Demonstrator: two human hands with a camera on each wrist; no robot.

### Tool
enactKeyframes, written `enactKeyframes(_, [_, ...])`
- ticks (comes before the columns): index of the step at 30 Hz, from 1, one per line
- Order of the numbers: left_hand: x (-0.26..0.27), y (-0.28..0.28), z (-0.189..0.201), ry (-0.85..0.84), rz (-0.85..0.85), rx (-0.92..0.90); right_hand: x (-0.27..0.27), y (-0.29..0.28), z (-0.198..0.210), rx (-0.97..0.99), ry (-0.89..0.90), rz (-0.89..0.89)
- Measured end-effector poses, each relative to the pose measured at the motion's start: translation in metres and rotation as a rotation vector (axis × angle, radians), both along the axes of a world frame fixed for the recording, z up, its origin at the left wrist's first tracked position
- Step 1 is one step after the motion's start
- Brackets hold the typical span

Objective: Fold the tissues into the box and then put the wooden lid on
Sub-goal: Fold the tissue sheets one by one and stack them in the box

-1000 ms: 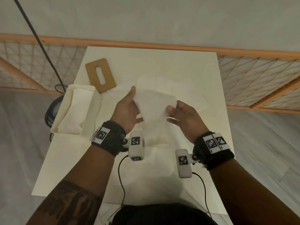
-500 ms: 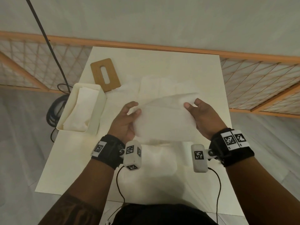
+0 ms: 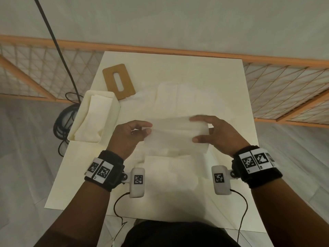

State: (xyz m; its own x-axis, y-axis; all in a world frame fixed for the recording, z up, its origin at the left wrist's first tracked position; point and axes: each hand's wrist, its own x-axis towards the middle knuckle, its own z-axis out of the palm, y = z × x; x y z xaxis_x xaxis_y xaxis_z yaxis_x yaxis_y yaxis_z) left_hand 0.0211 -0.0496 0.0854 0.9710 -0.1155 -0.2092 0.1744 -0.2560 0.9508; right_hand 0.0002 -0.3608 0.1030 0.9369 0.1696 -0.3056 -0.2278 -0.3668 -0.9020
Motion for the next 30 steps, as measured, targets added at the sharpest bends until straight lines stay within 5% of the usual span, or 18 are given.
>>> enactKeyframes(6, [-0.008, 0.008, -0.004, -0.124, -0.015, 0.251, -0.013, 0.012, -0.021, -0.272, -0.011, -0.071])
enactKeyframes(20, [-0.029, 0.025, -0.059, 0.155, -0.093, 0.278, -0.057, 0.020, -0.071, -0.151, 0.187, -0.140])
enactKeyframes(30, [-0.045, 0.016, -0.107, 0.238, -0.223, 0.555, -0.063, 0.032, -0.117, -0.450, 0.338, -0.101])
